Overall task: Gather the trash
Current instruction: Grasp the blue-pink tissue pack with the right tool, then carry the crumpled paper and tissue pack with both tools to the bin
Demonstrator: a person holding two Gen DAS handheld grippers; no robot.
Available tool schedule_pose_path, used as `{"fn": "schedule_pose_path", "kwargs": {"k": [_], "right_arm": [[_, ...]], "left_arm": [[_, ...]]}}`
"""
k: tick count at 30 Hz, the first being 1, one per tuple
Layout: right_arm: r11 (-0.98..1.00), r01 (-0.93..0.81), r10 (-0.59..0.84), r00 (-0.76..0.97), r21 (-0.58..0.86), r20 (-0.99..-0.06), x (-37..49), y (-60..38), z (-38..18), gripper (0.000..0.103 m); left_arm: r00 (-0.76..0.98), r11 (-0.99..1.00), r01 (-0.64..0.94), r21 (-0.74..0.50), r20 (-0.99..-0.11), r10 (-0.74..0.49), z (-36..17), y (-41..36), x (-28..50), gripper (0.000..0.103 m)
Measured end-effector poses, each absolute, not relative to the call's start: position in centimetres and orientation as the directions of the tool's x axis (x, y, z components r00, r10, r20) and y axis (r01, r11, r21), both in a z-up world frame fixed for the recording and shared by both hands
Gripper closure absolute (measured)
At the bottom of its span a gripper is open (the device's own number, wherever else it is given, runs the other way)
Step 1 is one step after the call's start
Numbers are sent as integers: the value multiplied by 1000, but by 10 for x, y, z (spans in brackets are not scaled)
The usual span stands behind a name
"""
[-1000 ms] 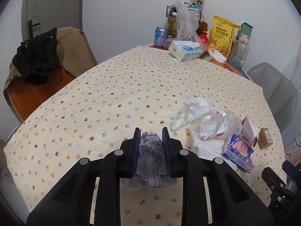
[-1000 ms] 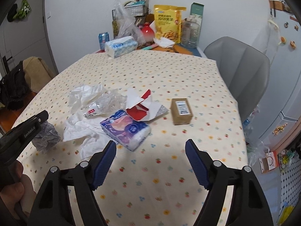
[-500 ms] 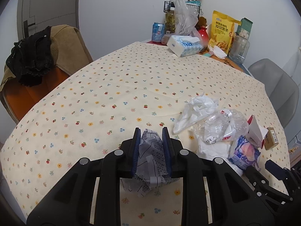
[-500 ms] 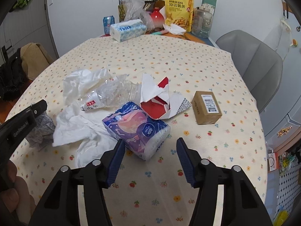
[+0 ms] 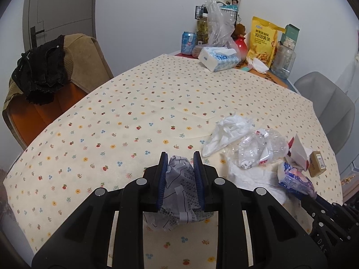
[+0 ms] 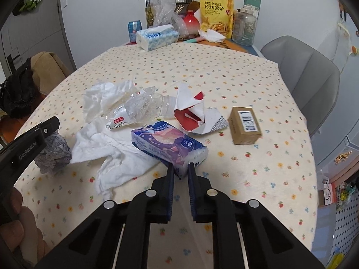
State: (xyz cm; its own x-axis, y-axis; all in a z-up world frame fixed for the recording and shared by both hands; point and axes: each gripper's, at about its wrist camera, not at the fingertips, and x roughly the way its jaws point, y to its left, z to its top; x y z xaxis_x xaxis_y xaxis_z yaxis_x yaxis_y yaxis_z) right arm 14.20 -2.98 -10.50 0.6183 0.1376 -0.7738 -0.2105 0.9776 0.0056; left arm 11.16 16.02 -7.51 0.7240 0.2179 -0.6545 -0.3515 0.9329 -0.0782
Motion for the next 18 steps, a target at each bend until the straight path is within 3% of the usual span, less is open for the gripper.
{"fn": "schedule_pose_path", "kwargs": {"k": [18], "right_arm": [[989, -137, 136, 717, 54, -684, 94, -85, -52, 90]], "left_arm": [[804, 955, -283, -86, -564, 187, -29, 119, 81, 80]]}}
